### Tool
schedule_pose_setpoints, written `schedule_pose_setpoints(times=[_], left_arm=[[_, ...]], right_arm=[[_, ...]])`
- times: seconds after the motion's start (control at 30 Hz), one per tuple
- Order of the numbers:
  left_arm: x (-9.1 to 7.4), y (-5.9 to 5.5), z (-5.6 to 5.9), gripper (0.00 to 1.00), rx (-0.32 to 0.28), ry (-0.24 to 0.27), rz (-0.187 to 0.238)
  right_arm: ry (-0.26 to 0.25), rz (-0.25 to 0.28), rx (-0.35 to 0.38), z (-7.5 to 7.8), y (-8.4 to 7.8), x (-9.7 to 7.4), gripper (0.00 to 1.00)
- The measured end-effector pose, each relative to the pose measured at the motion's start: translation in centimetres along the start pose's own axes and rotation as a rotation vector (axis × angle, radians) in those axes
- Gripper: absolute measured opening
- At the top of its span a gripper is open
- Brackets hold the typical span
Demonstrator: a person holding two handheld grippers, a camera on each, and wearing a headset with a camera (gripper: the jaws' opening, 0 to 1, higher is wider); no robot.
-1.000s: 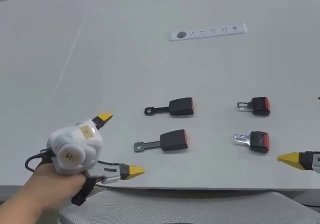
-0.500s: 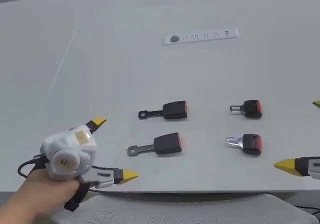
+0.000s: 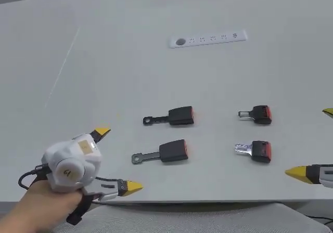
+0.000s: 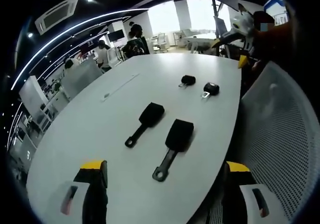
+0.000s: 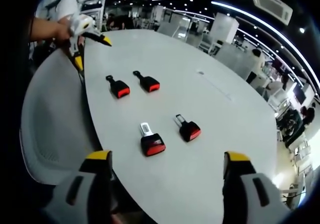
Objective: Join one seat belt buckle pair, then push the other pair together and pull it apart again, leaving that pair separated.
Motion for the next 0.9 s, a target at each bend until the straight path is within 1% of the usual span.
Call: schedule_pose_setpoints(times=[0.07,0.13,0.2,0.23,0.3,0.37,0.43,0.5,0.57,0.6,0.63,0.67,0.7,0.73,0.8,0.83,0.9], left_arm=[[0.0,0.0,0.0,0.99,0.003,0.002,-0.001],[0.0,0.0,0.0,0.95,0.005,0.004,-0.002],[0.1,-0.6,-1.1,0.91,0.001,0.052,-0.058],[0.2,-0.7,-1.1,0.90,-0.006,0.042,-0.061],[0.4,-0.8,-1.1,0.89,0.001,0.041,-0.074],[0.6,-0.6,-0.8,0.86,0.009,0.008,-0.081],[1.0,-0.5,-0.8,0.84,0.029,-0.004,-0.087],[1.6,-0.3,-0.2,0.81,0.052,-0.045,-0.095],[2.2,-0.3,-0.1,0.78,0.068,-0.065,-0.104],[2.4,-0.3,0.0,0.77,0.059,-0.082,-0.106],[2.7,-0.2,0.2,0.75,0.027,-0.113,-0.096],[3.1,0.0,0.4,0.74,-0.017,-0.143,-0.086],[3.4,0.0,-0.1,0.74,-0.001,-0.122,-0.092],[3.6,0.0,-0.2,0.73,0.002,-0.122,-0.092],[4.1,-0.1,-0.2,0.69,0.030,-0.141,-0.110],[4.5,-0.1,-0.2,0.67,0.047,-0.154,-0.123],[5.0,0.0,-0.3,0.66,0.057,-0.153,-0.128]], right_arm=[[0.002,-0.002,0.002,0.0,0.0,0.0,0.90],[0.003,-0.003,0.004,0.0,-0.1,0.0,0.88],[0.010,-0.004,0.001,0.1,-0.1,0.3,0.88],[0.014,-0.004,0.000,0.1,0.0,0.4,0.87],[0.021,-0.003,-0.004,0.0,0.0,0.6,0.87],[0.029,-0.004,-0.013,-0.1,0.2,0.9,0.86],[0.042,-0.007,-0.032,-0.3,0.3,1.2,0.83],[0.052,-0.012,-0.052,-0.5,0.4,1.8,0.82],[0.064,-0.012,-0.055,-0.5,0.5,2.2,0.81],[0.071,-0.009,-0.054,-0.5,0.5,2.4,0.80],[0.080,-0.007,-0.059,-0.6,0.6,2.5,0.78],[0.091,-0.005,-0.065,-0.7,0.7,2.7,0.76],[0.100,-0.009,-0.076,-0.8,0.7,3.0,0.75],[0.107,-0.012,-0.088,-0.8,0.7,3.2,0.72],[0.141,-0.011,-0.114,-1.1,0.9,3.6,0.68],[0.142,-0.013,-0.129,-1.1,1.0,3.9,0.67],[0.175,-0.023,-0.150,-1.5,1.0,4.4,0.63]])
Point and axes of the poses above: the centre of the closed fingertips' face, and the gripper's own axes: x roughly forward along the fingers, z roughly to its right, y roughly out of its top, the point moved 6 cm from there along -x, roughly backward along the fingers, and after that the axes turned 2 degrees about -z, right-handed, at the moved point
